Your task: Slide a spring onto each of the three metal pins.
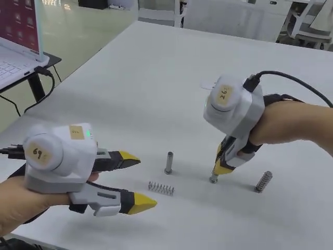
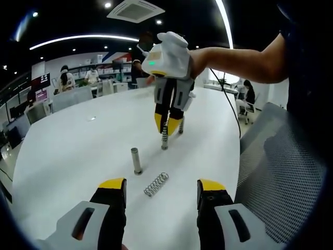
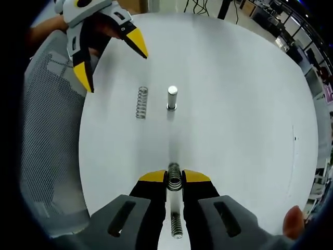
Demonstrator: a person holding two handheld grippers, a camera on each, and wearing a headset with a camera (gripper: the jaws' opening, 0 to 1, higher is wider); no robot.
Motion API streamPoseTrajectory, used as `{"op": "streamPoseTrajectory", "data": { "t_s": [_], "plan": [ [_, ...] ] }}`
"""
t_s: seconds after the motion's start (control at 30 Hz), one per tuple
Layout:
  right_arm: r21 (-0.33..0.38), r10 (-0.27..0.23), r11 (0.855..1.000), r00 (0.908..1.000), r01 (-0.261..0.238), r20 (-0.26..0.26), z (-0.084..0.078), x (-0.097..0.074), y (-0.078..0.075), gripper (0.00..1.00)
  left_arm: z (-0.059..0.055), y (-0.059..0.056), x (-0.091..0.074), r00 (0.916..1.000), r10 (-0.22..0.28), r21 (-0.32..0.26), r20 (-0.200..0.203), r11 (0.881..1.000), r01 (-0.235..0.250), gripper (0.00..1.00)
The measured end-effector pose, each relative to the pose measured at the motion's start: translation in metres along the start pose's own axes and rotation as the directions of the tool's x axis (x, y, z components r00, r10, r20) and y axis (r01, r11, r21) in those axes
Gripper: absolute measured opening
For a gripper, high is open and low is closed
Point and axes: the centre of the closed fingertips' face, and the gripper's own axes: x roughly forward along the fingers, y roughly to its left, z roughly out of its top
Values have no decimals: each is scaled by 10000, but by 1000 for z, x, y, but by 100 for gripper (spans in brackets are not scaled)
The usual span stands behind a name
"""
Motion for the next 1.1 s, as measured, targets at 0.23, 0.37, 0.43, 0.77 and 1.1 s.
{"op": "streamPoseTrajectory", "data": {
  "t_s": [0.23, 0.37, 0.43, 0.77, 1.1],
  "plan": [
    [37, 61, 10000, 10000, -61, 3, 0, 7, 3, 9, 0, 0, 0, 10000, -19, 33, -41, 10000, 20, 49],
    [41, 84, 10000, 10000, -84, -43, 0, 11, 5, 9, 0, 0, 0, 10000, -18, 30, -35, 10000, 18, 49],
    [43, 71, 10000, 9999, -71, -76, 0, 13, 5, 9, 0, 0, 0, 10000, -7, 28, -43, 10000, 7, 49],
    [67, 90, 9999, 9999, -89, -114, -1, 18, 6, 9, -1, 0, -1, 10000, -8, 11, -67, 10000, 8, 49],
    [85, 139, 9999, 9999, -138, -82, -2, 20, 8, 12, -2, -1, 0, 10000, -28, 6, -53, 10000, 28, 49]
  ]
}}
